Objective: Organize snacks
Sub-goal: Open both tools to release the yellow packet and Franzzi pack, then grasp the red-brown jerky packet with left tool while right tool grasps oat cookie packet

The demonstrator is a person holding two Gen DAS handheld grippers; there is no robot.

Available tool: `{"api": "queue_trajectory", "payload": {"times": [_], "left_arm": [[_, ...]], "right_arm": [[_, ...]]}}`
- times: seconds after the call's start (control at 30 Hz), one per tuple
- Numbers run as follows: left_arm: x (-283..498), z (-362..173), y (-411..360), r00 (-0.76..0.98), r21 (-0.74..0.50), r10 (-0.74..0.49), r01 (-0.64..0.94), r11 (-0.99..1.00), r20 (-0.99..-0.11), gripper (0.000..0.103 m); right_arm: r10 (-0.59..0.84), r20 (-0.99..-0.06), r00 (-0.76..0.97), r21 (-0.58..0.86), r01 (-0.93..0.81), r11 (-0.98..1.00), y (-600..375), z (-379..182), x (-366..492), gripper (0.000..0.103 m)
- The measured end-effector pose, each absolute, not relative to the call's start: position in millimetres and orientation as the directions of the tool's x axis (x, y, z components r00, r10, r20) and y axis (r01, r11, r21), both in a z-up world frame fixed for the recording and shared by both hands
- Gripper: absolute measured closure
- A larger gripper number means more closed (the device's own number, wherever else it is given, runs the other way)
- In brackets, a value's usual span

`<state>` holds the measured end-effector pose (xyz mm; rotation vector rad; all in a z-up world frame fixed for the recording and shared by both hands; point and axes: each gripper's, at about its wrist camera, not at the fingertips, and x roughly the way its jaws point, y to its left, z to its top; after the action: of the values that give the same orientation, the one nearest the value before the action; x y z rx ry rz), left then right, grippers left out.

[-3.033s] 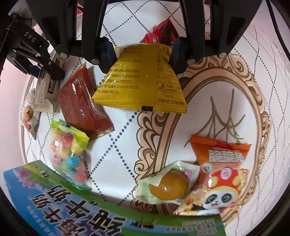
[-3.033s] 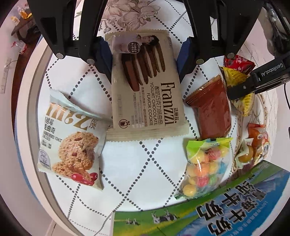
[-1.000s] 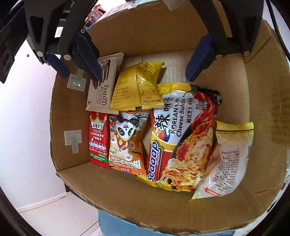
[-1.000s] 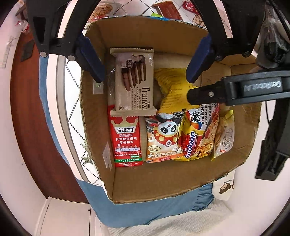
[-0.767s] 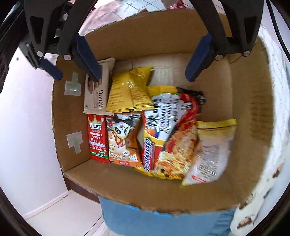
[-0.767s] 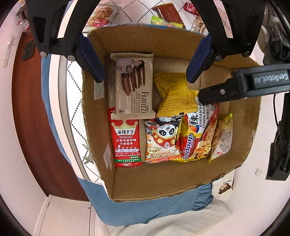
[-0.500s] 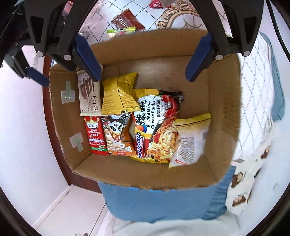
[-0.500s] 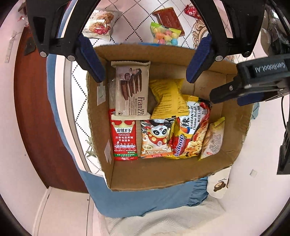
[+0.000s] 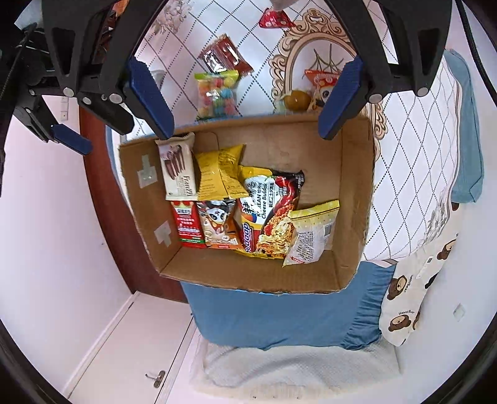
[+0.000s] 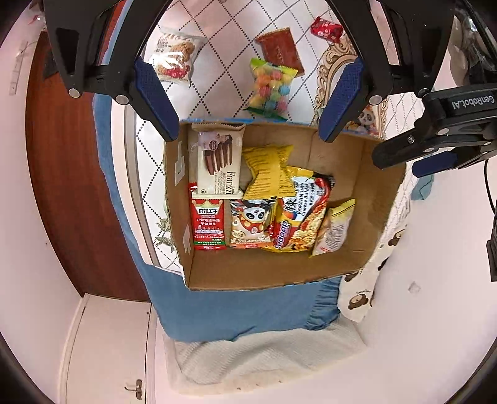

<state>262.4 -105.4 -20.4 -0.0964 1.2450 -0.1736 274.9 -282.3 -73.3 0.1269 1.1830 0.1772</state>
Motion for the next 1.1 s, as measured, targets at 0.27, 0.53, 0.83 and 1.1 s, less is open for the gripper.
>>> {"api": "queue_trajectory", "payload": {"times": [0.27,0.53,0.83,1.1], "left_arm": [[223,-25,-108,0.317,-0.151,-0.164,0.064,0.986,-0.934,0.008],[198,-143,-126,0.064,-0.259,-0.258,-0.018,0.966,-0.964,0.008],[196,-237,-150,-0.117,-0.275,-0.287,-0.109,0.955,-0.951,0.034],[173,-227,-152,-0.078,-0.223,-0.225,-0.030,0.974,-0.971,0.046]], "right_arm": [[0.226,-0.902,0.367,0.216,-0.069,0.974,-295,-73,240,0.010],[0.198,-0.950,0.242,0.228,0.103,0.968,-359,-160,216,0.010],[0.183,-0.971,0.156,0.219,0.258,0.941,-402,-242,205,0.025],[0.205,-0.972,0.119,0.229,0.257,0.939,-398,-274,208,0.037]]}}
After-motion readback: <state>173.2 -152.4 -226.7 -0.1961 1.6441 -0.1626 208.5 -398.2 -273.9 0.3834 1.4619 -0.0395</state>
